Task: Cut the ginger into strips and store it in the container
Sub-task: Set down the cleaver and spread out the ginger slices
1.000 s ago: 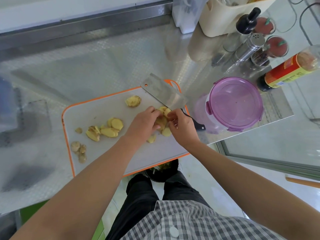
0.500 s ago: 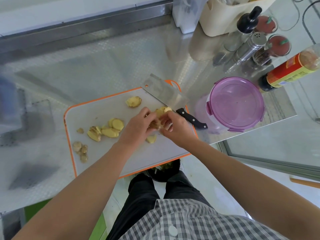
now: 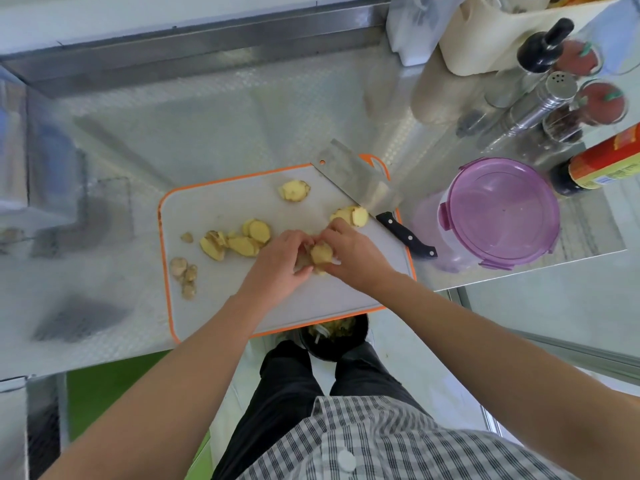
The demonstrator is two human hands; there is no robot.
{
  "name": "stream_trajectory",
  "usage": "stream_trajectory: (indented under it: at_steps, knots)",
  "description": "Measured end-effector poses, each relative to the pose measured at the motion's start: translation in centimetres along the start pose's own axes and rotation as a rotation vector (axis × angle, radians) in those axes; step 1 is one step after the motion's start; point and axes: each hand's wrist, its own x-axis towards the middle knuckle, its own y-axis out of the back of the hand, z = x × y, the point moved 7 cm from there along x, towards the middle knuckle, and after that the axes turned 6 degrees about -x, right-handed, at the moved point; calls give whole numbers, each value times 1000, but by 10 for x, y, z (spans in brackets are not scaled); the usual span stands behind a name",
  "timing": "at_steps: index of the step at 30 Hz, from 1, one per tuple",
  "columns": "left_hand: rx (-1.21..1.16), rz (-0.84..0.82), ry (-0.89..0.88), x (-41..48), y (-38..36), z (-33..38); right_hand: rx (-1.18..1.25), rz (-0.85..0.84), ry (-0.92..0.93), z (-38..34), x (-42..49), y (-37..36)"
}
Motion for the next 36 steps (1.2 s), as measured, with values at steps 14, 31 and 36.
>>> stream_trajectory:
  at_steps: [14, 31, 36]
  knots:
    - [188, 238, 54, 40, 39, 1, 20, 101, -99, 1, 17, 24]
    - [365, 52, 77, 87, 38, -12, -332, -115, -74, -3, 40, 15]
    - [459, 48, 66, 84, 46, -13, -279, -61, -77, -5, 47, 26]
